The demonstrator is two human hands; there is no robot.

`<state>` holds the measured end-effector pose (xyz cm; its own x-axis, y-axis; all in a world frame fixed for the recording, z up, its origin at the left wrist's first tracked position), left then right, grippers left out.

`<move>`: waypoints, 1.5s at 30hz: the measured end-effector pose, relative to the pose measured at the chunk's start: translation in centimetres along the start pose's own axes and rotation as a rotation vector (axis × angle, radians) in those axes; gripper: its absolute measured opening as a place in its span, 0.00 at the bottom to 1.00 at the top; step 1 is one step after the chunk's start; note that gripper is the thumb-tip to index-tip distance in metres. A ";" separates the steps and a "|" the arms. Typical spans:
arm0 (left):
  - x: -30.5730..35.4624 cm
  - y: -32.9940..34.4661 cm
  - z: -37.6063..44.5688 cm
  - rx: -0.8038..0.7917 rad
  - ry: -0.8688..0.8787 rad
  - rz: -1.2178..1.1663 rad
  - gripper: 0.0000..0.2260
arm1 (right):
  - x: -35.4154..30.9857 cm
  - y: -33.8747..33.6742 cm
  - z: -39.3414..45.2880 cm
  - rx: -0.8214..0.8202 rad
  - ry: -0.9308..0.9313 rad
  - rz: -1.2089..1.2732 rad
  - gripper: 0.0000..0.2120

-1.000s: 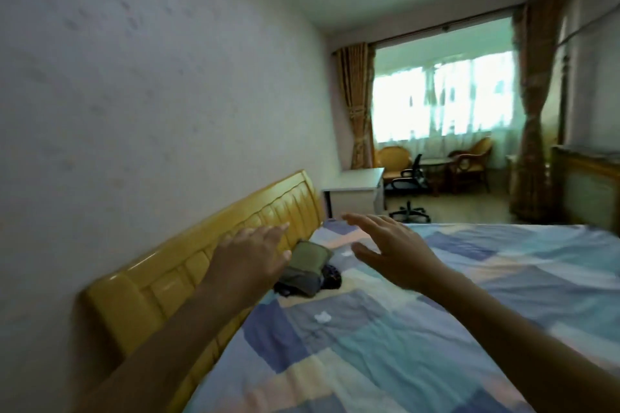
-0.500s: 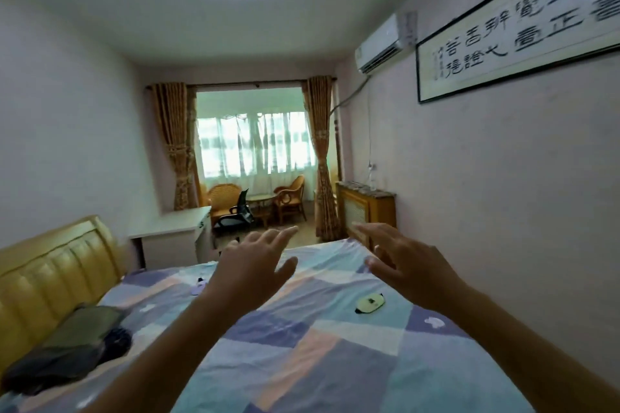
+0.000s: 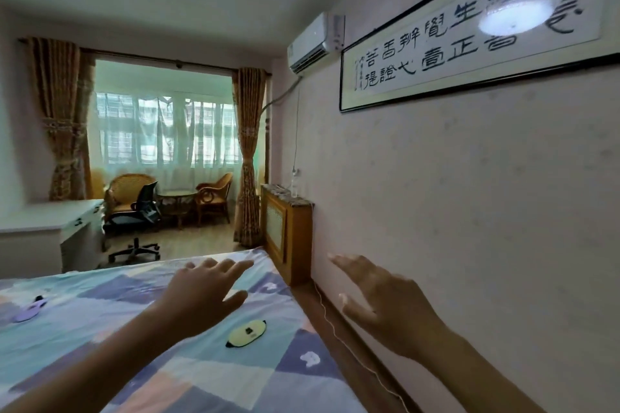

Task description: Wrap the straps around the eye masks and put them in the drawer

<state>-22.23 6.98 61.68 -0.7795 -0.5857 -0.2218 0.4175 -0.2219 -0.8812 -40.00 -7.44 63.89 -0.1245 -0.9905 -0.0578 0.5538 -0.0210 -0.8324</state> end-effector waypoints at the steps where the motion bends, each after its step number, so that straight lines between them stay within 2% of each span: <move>1: 0.7 1.1 1.8 -0.022 -0.010 -0.013 0.26 | 1.8 0.6 0.3 -0.023 -0.004 -0.002 0.28; 6: 8.9 4.8 14.9 -0.049 0.016 -0.111 0.27 | 15.3 0.8 1.0 -0.103 0.022 -0.085 0.30; 13: 25.1 7.4 34.7 0.050 0.151 -0.184 0.28 | 36.8 -1.7 4.3 -0.045 0.099 -0.125 0.29; 19: 30.0 11.1 45.8 0.084 0.038 -0.167 0.27 | 51.6 1.2 10.9 -0.039 -0.007 -0.093 0.28; 24: 28.3 13.6 51.0 0.066 -0.106 -0.100 0.27 | 57.7 5.3 19.3 -0.048 -0.189 -0.030 0.28; 30: 22.0 19.1 55.3 0.012 -0.274 0.046 0.28 | 60.1 13.1 29.7 -0.022 -0.385 0.139 0.28; 37: 16.0 27.2 60.6 -0.094 -0.441 0.084 0.27 | 62.6 22.5 38.7 -0.121 -0.451 0.244 0.29; 40: 13.8 30.7 61.7 -0.144 -0.532 0.044 0.26 | 63.3 27.4 42.6 -0.188 -0.525 0.274 0.29; 45: 9.6 36.9 62.0 -0.255 -0.715 0.148 0.27 | 62.7 38.3 49.4 -0.252 -0.688 0.288 0.29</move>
<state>14.61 -55.15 52.93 -0.1962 -0.9757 -0.0976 0.3061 0.0336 -0.9514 14.06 -77.01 55.59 0.5787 -0.8155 -0.0051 0.2730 0.1995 -0.9411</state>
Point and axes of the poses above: each hand's wrist, its own z-axis towards the middle knuckle, its own y-axis out of the palm, x = y × z, the point moved 8 cm from there along z, towards the middle knuckle, and after that the axes turned 4 degrees about x, right-handed, at the moved point
